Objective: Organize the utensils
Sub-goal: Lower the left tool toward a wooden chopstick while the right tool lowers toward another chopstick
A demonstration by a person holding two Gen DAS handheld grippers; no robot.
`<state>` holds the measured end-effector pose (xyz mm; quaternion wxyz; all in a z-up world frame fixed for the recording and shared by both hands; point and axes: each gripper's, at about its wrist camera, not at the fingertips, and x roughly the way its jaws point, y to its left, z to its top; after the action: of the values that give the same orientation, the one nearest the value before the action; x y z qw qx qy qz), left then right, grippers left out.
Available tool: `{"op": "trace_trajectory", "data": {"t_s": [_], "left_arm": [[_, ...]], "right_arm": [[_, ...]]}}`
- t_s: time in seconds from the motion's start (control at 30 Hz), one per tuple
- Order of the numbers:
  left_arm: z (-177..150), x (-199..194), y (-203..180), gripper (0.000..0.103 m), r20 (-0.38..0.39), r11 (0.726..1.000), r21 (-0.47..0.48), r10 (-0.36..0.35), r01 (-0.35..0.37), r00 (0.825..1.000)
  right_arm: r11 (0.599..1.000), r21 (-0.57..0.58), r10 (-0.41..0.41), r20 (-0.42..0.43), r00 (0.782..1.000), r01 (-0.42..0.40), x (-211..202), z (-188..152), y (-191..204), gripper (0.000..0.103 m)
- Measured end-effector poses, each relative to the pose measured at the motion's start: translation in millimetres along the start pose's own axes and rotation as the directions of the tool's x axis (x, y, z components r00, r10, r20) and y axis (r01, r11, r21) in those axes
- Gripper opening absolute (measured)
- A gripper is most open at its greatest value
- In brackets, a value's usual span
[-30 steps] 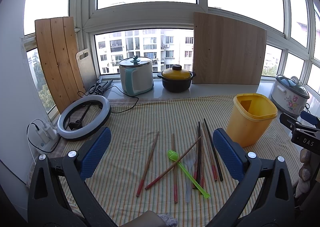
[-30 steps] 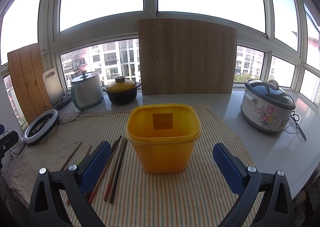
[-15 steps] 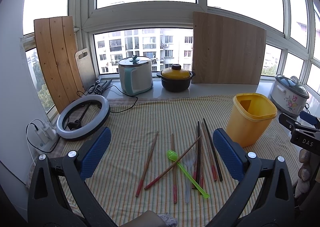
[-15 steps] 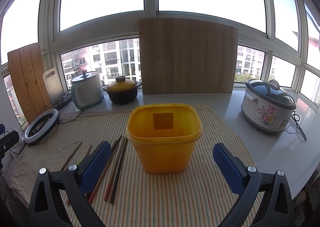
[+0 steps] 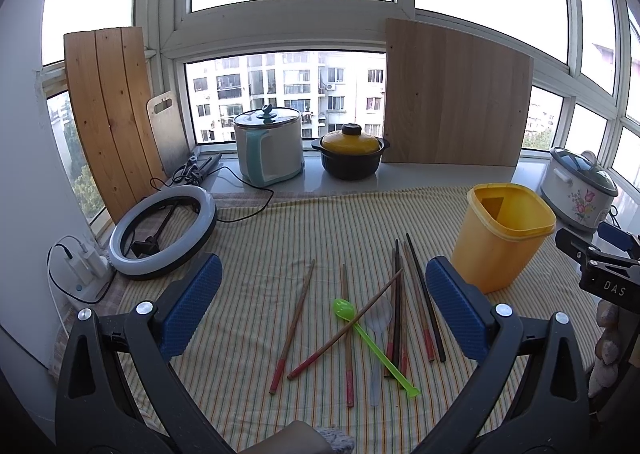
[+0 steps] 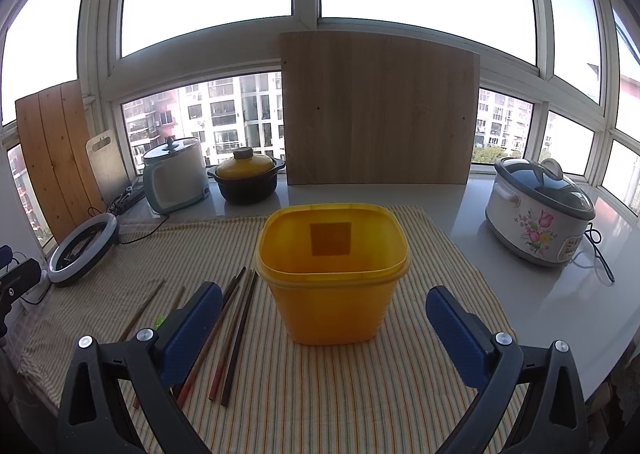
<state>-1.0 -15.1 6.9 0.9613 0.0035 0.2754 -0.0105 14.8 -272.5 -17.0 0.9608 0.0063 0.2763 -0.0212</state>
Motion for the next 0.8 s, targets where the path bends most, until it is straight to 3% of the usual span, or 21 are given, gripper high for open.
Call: {"op": "trace_trajectory", "data": {"t_s": [0.47, 0.63, 0.7, 0.8], "left_arm": [[-13, 30, 36, 0.103, -0.057, 0.999, -0.025, 0.036, -0.037, 0.998], [-21, 47, 58, 0.103, -0.096, 0.999, -0.030, 0.024, -0.027, 0.995], [-24, 54, 63, 0.103, -0.104, 0.999, -0.024, 0.029, -0.032, 0.994], [-29, 66, 72, 0.102, -0.129, 0.999, -0.035, -0.021, 0.017, 0.991]], "right_arm": [[0.993, -0.049, 0.100, -0.071, 0.992, -0.104, 14, -14, 25, 0.103], [0.971, -0.073, 0.220, -0.093, 0.971, -0.227, 18, -20, 44, 0.100], [0.966, -0.085, 0.234, -0.106, 0.966, -0.244, 21, -22, 54, 0.099], [0.957, -0.098, 0.256, -0.145, 0.956, -0.272, 31, -25, 69, 0.092]]}}
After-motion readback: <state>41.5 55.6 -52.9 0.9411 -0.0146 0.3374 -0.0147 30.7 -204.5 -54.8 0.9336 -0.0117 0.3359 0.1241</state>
